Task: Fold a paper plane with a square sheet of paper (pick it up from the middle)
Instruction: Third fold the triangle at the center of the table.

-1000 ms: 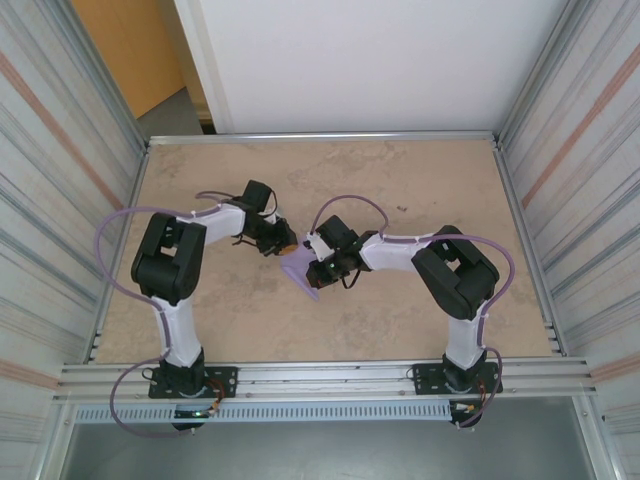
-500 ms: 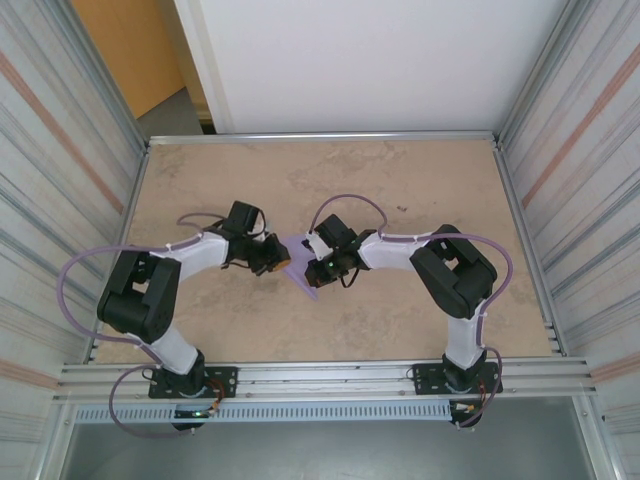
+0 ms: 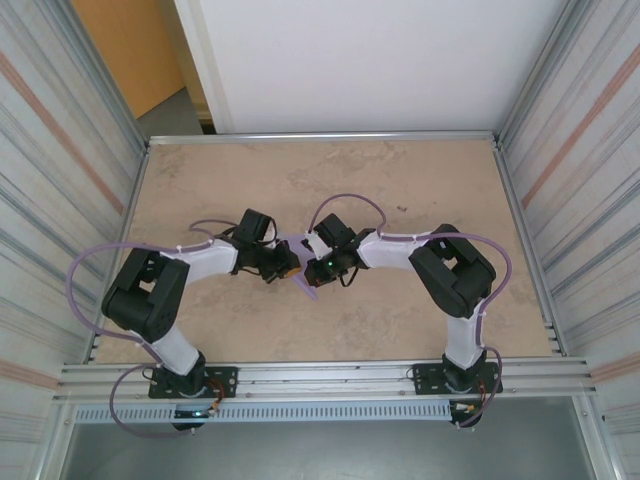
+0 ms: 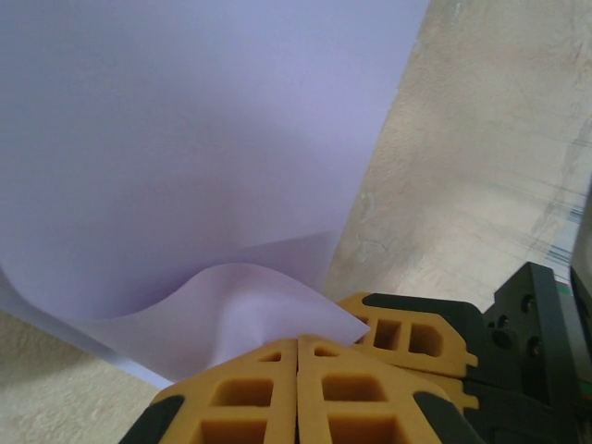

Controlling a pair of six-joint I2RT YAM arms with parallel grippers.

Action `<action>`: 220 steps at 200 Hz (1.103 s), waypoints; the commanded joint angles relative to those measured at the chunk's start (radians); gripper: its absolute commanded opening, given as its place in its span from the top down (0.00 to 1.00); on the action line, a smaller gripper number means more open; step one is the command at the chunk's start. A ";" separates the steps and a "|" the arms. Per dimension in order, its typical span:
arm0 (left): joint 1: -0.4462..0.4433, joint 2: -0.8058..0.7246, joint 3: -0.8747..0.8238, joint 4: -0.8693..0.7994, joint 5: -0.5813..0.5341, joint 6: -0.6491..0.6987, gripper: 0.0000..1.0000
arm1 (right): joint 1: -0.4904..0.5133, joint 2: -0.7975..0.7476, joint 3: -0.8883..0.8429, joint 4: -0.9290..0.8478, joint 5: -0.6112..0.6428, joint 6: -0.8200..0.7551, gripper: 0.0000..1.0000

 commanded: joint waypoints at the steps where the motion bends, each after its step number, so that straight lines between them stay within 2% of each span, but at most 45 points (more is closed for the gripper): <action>1: -0.005 0.013 -0.001 -0.025 -0.009 -0.002 0.91 | -0.007 0.041 0.015 -0.057 0.024 0.008 0.93; 220: -0.003 0.055 -0.027 -0.063 -0.075 0.006 0.92 | -0.008 0.052 0.022 -0.071 0.035 0.015 0.89</action>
